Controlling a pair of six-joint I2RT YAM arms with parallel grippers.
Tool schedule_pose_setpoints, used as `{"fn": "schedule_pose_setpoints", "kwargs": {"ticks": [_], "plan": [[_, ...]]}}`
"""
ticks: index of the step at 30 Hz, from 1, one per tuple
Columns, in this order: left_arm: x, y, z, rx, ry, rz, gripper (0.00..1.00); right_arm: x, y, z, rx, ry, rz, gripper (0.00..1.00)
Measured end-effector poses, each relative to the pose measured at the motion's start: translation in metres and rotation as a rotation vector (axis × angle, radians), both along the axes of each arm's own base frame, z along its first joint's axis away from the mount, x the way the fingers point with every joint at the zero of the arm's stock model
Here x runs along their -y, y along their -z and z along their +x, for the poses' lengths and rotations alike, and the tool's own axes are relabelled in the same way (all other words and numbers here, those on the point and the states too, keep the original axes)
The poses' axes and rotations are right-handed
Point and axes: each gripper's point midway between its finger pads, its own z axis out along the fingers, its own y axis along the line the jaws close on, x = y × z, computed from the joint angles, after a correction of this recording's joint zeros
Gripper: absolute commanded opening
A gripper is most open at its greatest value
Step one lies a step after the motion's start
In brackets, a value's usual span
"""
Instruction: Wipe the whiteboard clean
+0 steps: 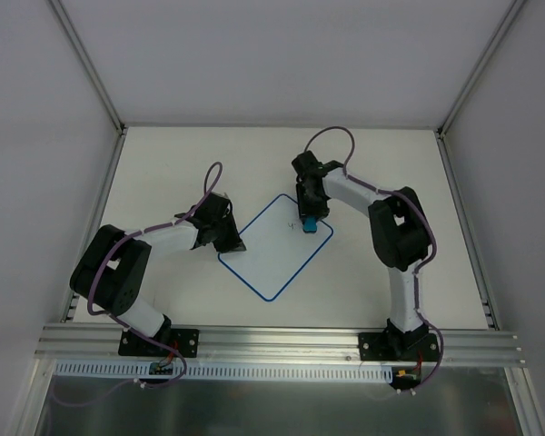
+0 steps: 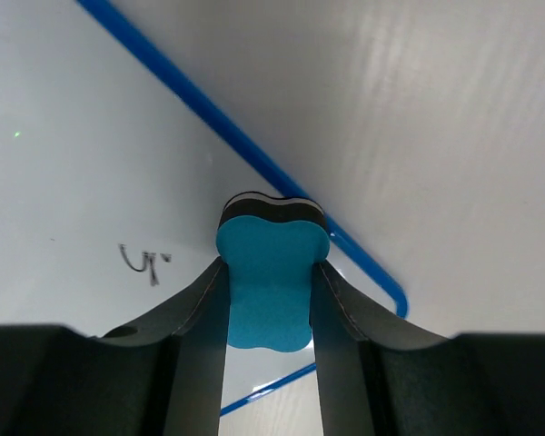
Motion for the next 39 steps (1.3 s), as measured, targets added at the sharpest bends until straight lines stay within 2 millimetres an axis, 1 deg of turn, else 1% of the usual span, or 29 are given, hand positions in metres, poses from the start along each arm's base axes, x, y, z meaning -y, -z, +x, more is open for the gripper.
{"fn": "schedule_pose_setpoints", "kwargs": {"ticks": [1,3,8,10,11,13,20,23,25,28,30,33,36,39], "plan": [[0.000,0.000,0.000,0.000,0.000,0.000,0.00,0.011,0.001,-0.001,-0.002,0.021,-0.002,0.00],[0.000,0.000,0.000,0.000,0.000,0.000,0.00,0.021,0.001,-0.003,0.008,0.040,-0.001,0.00],[0.000,0.000,0.000,0.000,0.000,0.000,0.00,0.018,0.000,-0.003,0.039,0.032,-0.008,0.00],[0.000,0.000,0.000,0.000,0.000,0.000,0.00,0.014,0.000,-0.003,0.046,0.021,-0.019,0.00],[0.000,0.000,0.000,0.000,0.000,0.000,0.00,0.009,0.000,-0.003,0.049,0.012,-0.020,0.00],[0.000,0.000,0.000,0.000,0.000,0.000,0.00,-0.007,0.000,-0.003,0.053,-0.018,-0.019,0.00],[0.000,0.000,0.000,0.000,0.000,0.000,0.00,-0.081,-0.001,-0.009,0.078,-0.146,0.018,0.00],[0.000,0.000,0.000,0.000,0.000,0.000,0.00,-0.099,-0.001,-0.012,0.082,-0.174,0.027,0.00],[0.000,0.000,-0.001,0.000,0.000,0.000,0.00,-0.100,-0.001,-0.012,0.081,-0.177,0.027,0.00],[-0.001,0.000,-0.001,0.000,0.000,0.001,0.00,-0.097,0.000,-0.011,0.065,-0.159,0.052,0.00],[-0.001,0.000,-0.001,0.000,0.000,0.001,0.00,-0.091,0.000,-0.010,0.060,-0.139,0.078,0.00],[-0.001,0.000,-0.001,0.000,-0.001,0.001,0.00,-0.066,0.000,-0.007,0.062,-0.086,0.105,0.00],[-0.001,0.000,-0.001,0.000,-0.001,0.001,0.00,-0.028,0.001,-0.008,0.056,-0.013,0.101,0.00],[-0.001,0.000,-0.001,0.000,-0.001,0.000,0.00,0.002,0.002,-0.010,0.064,0.048,0.099,0.00]]}}
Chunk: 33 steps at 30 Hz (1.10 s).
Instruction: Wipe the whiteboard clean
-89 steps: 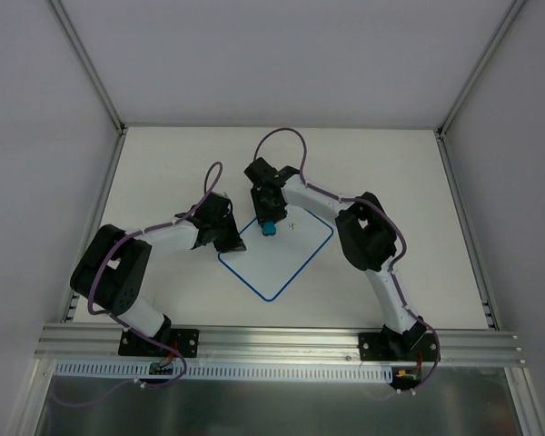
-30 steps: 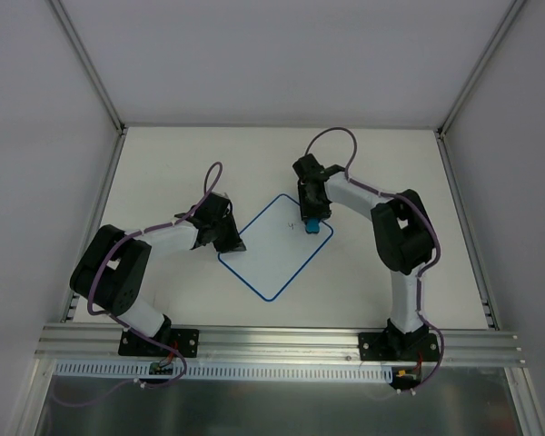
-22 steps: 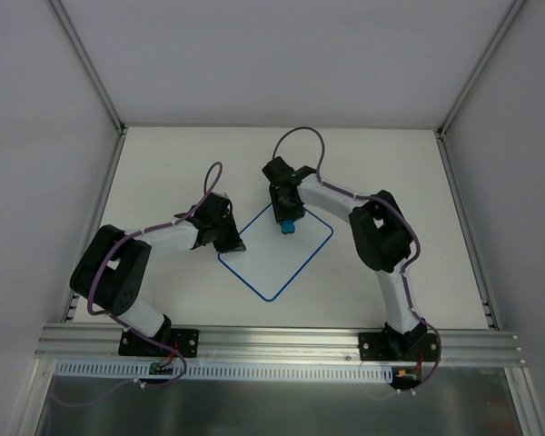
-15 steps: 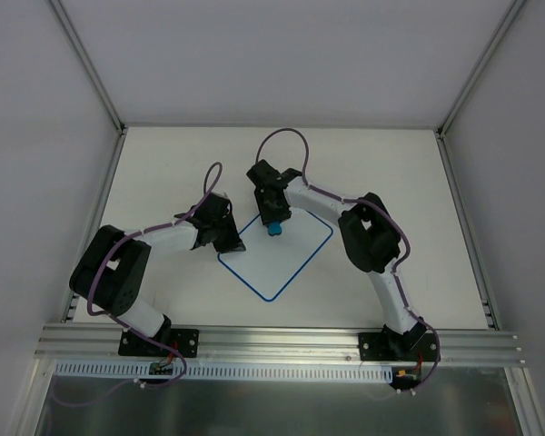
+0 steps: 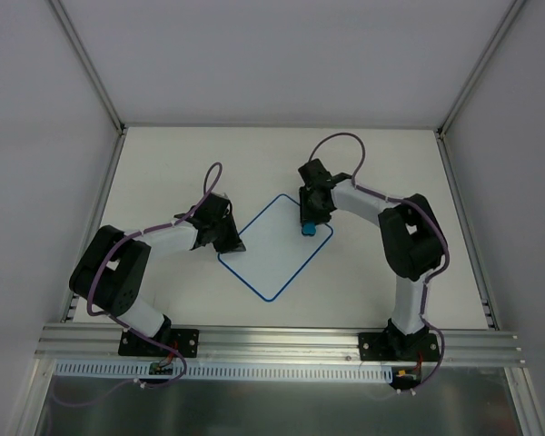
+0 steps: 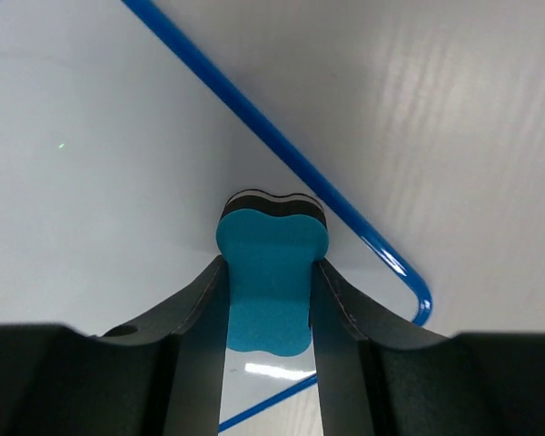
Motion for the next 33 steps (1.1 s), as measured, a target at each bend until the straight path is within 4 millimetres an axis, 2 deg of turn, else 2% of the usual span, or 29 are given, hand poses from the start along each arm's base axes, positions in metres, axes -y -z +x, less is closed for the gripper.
{"fn": "schedule_pose_setpoints", "kwargs": {"ticks": [3,9,12,16,20,26,33], "plan": [[0.000,0.000,0.000,0.000,0.000,0.000,0.00,0.019,0.000,-0.005,0.013,0.040,0.002,0.00],[-0.001,0.000,-0.002,-0.002,0.000,0.001,0.00,0.043,0.000,-0.014,0.022,0.107,0.038,0.00],[-0.001,0.000,-0.003,-0.007,0.000,0.003,0.00,0.046,0.000,-0.016,0.026,0.117,0.043,0.00],[-0.002,0.000,-0.003,-0.007,0.000,0.004,0.00,0.041,0.000,-0.019,0.043,0.097,0.028,0.00],[-0.002,0.000,-0.004,-0.012,0.000,0.006,0.00,0.023,0.001,-0.032,0.050,0.029,-0.019,0.00],[-0.002,0.000,-0.004,-0.015,0.000,0.008,0.00,-0.033,0.001,-0.069,0.023,-0.147,-0.042,0.00],[-0.004,-0.001,-0.004,-0.022,-0.006,0.011,0.00,-0.063,0.002,-0.107,-0.021,-0.269,-0.018,0.00]]}}
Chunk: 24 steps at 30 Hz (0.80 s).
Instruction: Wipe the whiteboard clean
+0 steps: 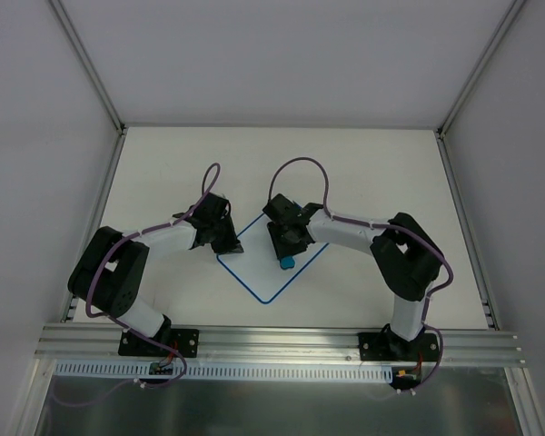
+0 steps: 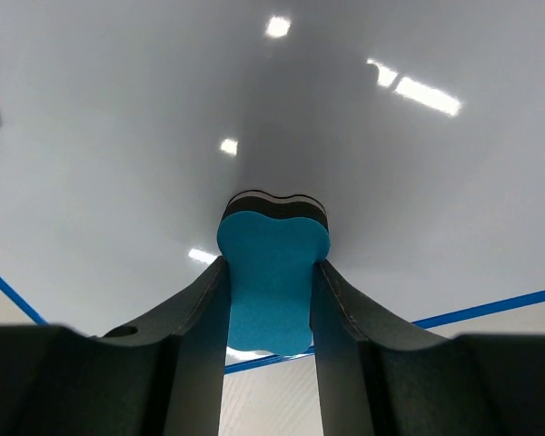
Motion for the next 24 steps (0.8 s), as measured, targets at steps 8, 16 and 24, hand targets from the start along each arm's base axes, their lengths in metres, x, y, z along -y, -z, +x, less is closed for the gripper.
{"fn": "schedule_pose_setpoints", "kwargs": {"ticks": [8,16,24], "plan": [[0.000,0.000,-0.001,-0.004,0.000,0.002,0.00,0.002,-0.001,-0.003,-0.029,0.003,0.037,0.00],[0.000,0.000,-0.001,-0.003,0.000,0.002,0.00,0.080,-0.002,0.033,-0.055,0.223,0.048,0.00],[-0.001,-0.002,-0.001,-0.002,0.002,0.003,0.00,0.157,-0.006,0.051,-0.043,0.388,-0.025,0.00]]}}
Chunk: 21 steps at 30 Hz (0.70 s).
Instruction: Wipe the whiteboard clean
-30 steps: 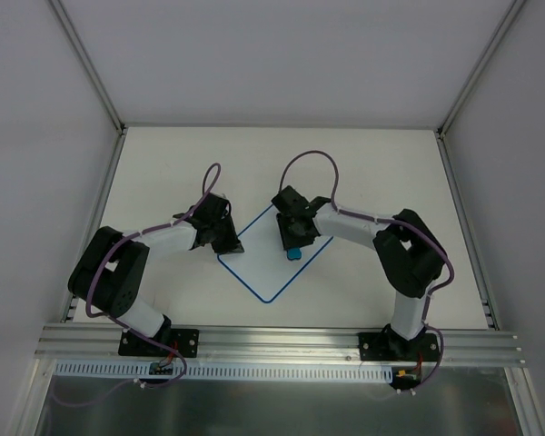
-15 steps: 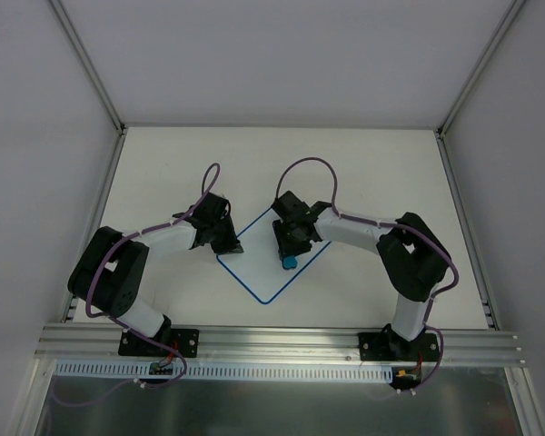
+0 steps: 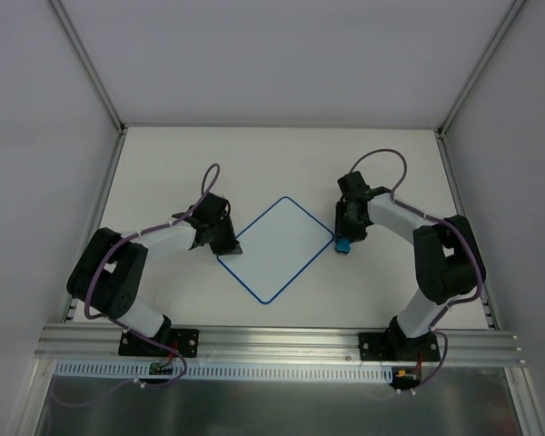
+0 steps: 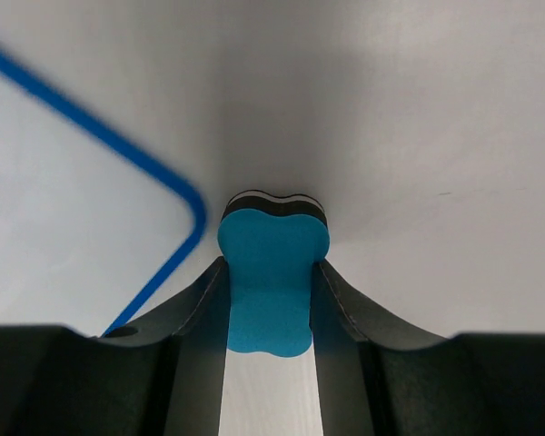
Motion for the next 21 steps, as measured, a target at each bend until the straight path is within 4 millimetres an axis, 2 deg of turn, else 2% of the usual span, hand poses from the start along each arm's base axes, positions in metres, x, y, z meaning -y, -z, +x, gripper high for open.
{"fn": "schedule_pose_setpoints", "kwargs": {"ticks": [6,10,14,18,19,20,21], "plan": [[-0.011,-0.003,-0.010,-0.019,0.014,0.049,0.00,0.086,-0.001,0.020,-0.012,0.227,-0.052,0.01],[-0.017,-0.010,-0.009,-0.020,0.017,0.084,0.00,0.138,-0.007,0.031,0.008,0.374,-0.083,0.05],[-0.019,-0.031,0.007,0.036,0.010,0.090,0.06,0.168,-0.010,0.040,0.017,0.455,-0.095,0.10],[-0.028,-0.059,0.027,0.128,-0.020,0.104,0.16,0.184,0.000,0.038,-0.016,0.501,-0.106,0.20],[-0.031,-0.064,0.030,0.143,-0.030,0.107,0.22,0.186,0.003,0.037,-0.024,0.505,-0.108,0.24],[-0.036,-0.068,0.034,0.162,-0.043,0.117,0.24,0.187,0.005,0.037,-0.033,0.507,-0.109,0.36],[-0.040,-0.071,0.035,0.173,-0.053,0.124,0.27,0.187,0.006,0.037,-0.039,0.506,-0.110,0.42]]}}
